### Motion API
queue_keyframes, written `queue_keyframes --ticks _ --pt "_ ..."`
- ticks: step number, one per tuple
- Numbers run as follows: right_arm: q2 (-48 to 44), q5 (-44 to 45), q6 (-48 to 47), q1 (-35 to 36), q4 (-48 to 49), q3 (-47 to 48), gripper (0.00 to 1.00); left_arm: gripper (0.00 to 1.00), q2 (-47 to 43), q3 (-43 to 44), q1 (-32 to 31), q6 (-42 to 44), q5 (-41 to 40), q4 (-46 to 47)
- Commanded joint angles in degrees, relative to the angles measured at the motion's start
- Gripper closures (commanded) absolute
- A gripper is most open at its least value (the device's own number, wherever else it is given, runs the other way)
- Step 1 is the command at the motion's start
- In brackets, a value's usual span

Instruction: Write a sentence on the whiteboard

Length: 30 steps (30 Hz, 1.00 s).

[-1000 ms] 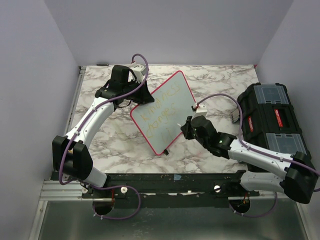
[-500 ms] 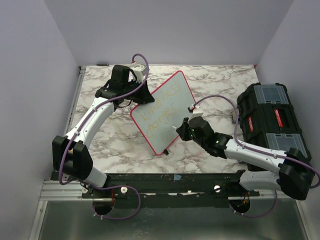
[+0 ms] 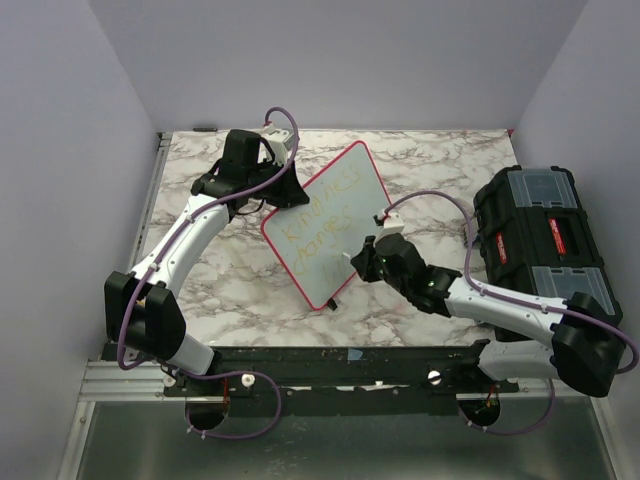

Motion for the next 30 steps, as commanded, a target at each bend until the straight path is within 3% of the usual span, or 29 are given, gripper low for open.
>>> queue_keyframes --ticks 1,15,30 --pt "1.0 -0.2 0.7 -0.1 0.9 -2.1 0.99 1.0 1.4 0.1 -0.1 7.2 -9.0 -4.5" --pt "1.0 -0.9 3.4 -0.2 1.1 -6.5 0.99 1.0 1.4 0.1 -0.1 7.2 -9.0 -4.6" --pt "1.6 2.1 0.9 -0.2 -0.2 -1.8 0.99 1.0 1.4 0.0 -0.3 7.4 -9.2 -4.8"
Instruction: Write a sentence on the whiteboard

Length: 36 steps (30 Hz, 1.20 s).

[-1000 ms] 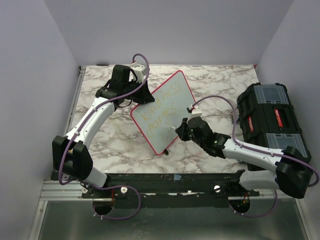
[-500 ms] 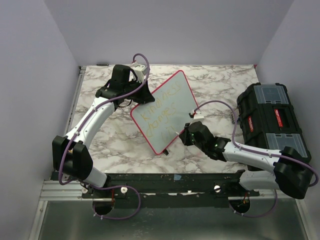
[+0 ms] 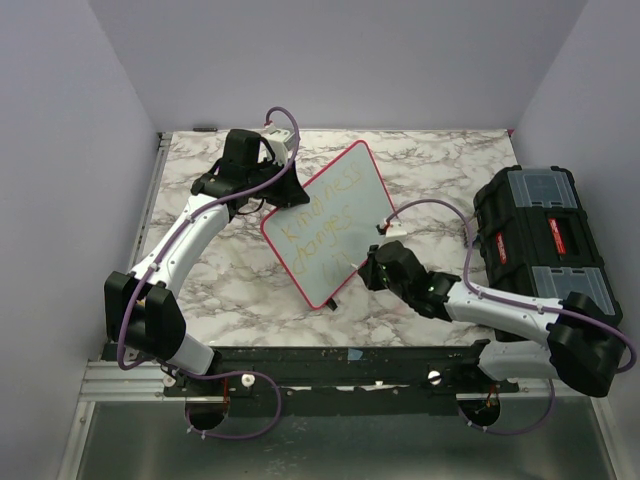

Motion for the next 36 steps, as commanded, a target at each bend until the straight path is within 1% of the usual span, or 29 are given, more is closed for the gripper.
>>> queue_keyframes --ticks 1,24,30,36 --pt "1.7 1.6 -0.8 -0.1 -0.1 3.2 0.99 1.0 1.4 -0.1 -0.3 6.5 -9.1 -4.9" --pt "2.6 5.4 -3.4 -0.1 -1.4 9.4 0.99 1.0 1.3 0.0 -0.5 6.5 -9.0 -5.0" --pt "-1.1 7.2 -3.9 -0.1 -2.0 10.0 0.99 1.0 1.4 0.1 -0.5 6.5 -9.3 -5.0" --pt "-4.4 8.3 -4.0 -0.1 -2.0 8.5 0.99 1.0 1.4 0.2 -0.5 6.7 -9.4 -5.1"
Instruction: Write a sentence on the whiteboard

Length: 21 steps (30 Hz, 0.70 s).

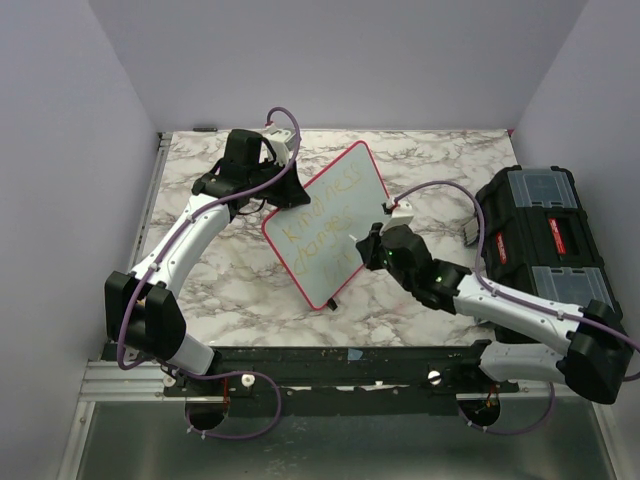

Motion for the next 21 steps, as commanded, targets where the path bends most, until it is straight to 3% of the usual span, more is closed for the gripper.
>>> queue_keyframes --ticks 1,21 --pt "-2.5 3.2 -0.6 -0.2 0.2 -0.3 0.99 1.0 1.4 -0.1 -0.1 7.0 -9.0 -4.7" --pt "-0.4 0.4 2.3 -0.7 2.5 -6.8 0.99 1.0 2.1 0.8 -0.2 6.9 -9.6 -5.8"
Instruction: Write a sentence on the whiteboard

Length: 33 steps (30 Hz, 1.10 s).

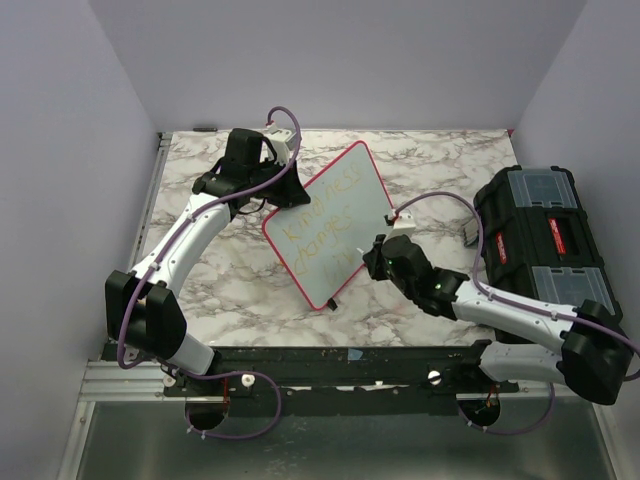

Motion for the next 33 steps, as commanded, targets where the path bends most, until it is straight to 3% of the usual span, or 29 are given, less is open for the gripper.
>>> queue_keyframes --ticks 1,33 --pt "1.3 -0.8 1.3 -0.3 2.3 -1.1 0.99 1.0 1.8 0.3 -0.1 6.9 -9.2 -5.2" --pt "6.3 -2.9 1.4 -0.4 6.9 -2.1 0.99 1.0 2.3 1.0 -0.2 6.6 -10.4 -6.1"
